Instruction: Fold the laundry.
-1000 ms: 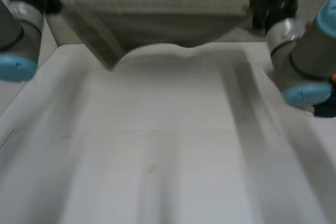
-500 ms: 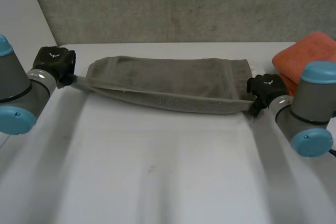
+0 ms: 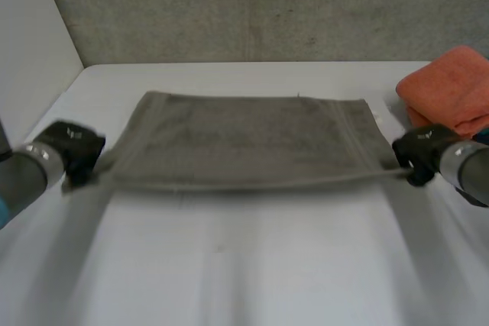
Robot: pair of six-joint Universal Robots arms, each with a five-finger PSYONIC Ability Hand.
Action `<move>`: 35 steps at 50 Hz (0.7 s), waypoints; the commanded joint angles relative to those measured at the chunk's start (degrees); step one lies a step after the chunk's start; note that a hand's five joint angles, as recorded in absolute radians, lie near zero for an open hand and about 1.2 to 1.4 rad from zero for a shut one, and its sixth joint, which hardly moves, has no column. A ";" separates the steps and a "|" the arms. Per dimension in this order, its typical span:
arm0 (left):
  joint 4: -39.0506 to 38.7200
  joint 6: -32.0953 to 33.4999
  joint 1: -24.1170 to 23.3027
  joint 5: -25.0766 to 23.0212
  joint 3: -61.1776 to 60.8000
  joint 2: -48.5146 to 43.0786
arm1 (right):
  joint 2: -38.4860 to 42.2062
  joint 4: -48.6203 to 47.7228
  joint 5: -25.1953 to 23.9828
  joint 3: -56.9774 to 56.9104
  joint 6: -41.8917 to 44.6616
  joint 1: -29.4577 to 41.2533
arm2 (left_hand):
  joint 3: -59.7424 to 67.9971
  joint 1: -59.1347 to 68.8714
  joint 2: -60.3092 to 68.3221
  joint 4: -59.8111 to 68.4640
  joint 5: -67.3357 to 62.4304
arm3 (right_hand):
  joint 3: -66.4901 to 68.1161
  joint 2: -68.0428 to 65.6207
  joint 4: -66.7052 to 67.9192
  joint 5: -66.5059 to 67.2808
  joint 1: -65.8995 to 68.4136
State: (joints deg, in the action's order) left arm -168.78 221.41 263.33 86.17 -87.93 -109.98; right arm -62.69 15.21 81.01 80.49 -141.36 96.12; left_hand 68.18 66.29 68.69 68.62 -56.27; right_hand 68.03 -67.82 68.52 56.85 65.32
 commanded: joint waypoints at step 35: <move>16.46 -0.97 -10.91 15.16 49.68 -29.06 | 19.44 -11.87 9.34 -25.20 7.15 5.83 | 11.82 13.71 11.31 11.38 -13.73 | 11.97 -12.18 11.48 13.15 14.68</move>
State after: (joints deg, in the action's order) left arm -157.52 220.75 253.77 97.84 -49.78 -131.48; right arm -48.02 5.08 88.49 62.18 -133.77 100.81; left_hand 68.18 66.29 68.69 68.63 -56.27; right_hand 68.04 -67.82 68.55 58.78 66.07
